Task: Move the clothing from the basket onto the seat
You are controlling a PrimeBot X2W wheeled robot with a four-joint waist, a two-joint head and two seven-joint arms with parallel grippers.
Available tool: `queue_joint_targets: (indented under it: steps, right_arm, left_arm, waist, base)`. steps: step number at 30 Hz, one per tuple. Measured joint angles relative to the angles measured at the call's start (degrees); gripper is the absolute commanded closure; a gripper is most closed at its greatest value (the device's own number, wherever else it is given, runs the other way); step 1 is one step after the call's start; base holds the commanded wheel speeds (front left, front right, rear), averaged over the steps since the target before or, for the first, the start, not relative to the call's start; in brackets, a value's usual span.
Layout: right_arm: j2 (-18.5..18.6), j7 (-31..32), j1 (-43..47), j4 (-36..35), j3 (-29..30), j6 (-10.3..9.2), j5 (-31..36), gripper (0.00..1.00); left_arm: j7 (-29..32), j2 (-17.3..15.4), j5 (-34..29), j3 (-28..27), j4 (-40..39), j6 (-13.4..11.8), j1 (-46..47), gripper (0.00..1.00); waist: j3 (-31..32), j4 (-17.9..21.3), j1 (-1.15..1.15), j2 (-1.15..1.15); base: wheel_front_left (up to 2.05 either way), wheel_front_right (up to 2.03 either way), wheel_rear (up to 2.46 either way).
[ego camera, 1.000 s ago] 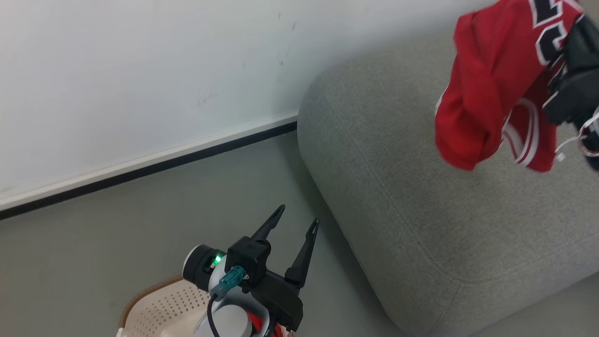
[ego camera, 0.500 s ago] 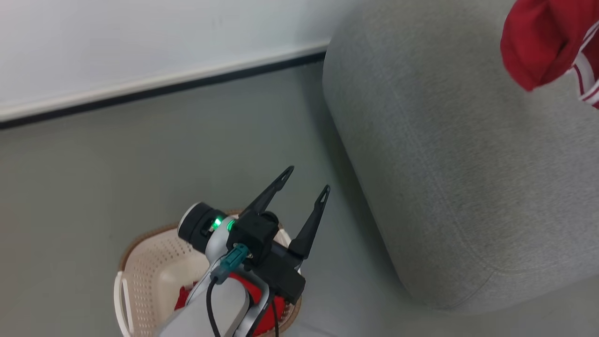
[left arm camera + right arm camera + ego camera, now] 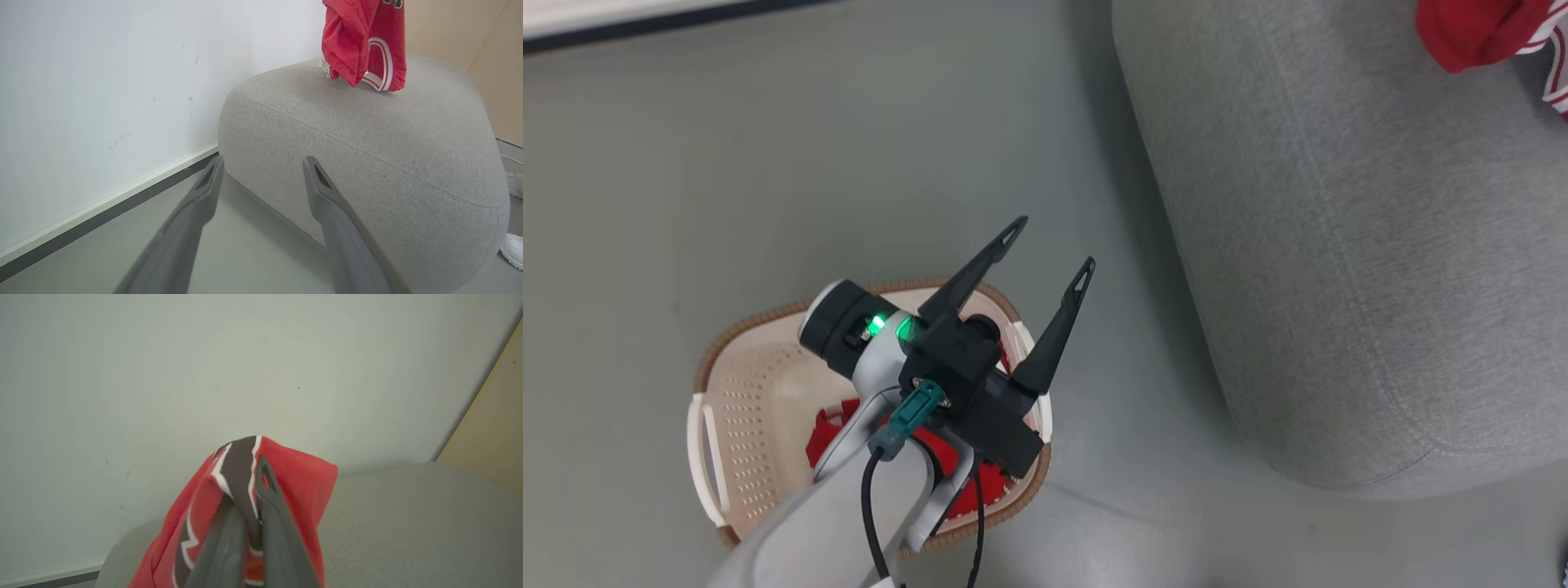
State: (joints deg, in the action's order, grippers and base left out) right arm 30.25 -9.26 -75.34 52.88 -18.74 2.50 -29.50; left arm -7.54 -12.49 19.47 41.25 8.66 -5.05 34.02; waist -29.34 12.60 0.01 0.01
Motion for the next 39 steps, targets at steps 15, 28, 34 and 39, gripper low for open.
queue_joint_targets:
  steps: [15,28,34,39]
  right_arm:
    - [-5.4,-3.5,2.1,7.1,-1.9,0.60,-0.1,0.08]
    - [-9.7,-5.1,9.5,6.7,-5.1,2.66,1.9,0.00]
    - [-10.7,-5.3,14.6,3.3,-5.8,3.05,3.3,0.00]
    - [-11.5,-5.3,17.3,0.4,-5.8,3.07,3.6,0.00]
  left_arm:
    - [2.4,-1.6,-2.5,-0.2,-0.8,-0.1,3.2,0.00]
    - [-1.1,-1.5,-0.6,-2.7,3.9,-0.5,0.0,0.00]
    - [-3.3,-0.3,1.7,-4.2,5.7,-0.6,-1.6,0.00]
    - [-4.3,0.5,2.7,-5.7,7.1,-1.0,-2.7,0.00]
  waist:
    - [-9.9,1.1,0.00,0.00]
    - [-5.0,2.2,-0.02,-0.01]
    - [-0.7,2.4,-0.02,-0.01]
    - [2.5,2.3,-0.02,-0.01]
  base:
    - [0.00,0.00,0.00]
    - [0.00,0.00,0.00]
    - [0.00,0.00,0.00]
    - [0.00,0.00,0.00]
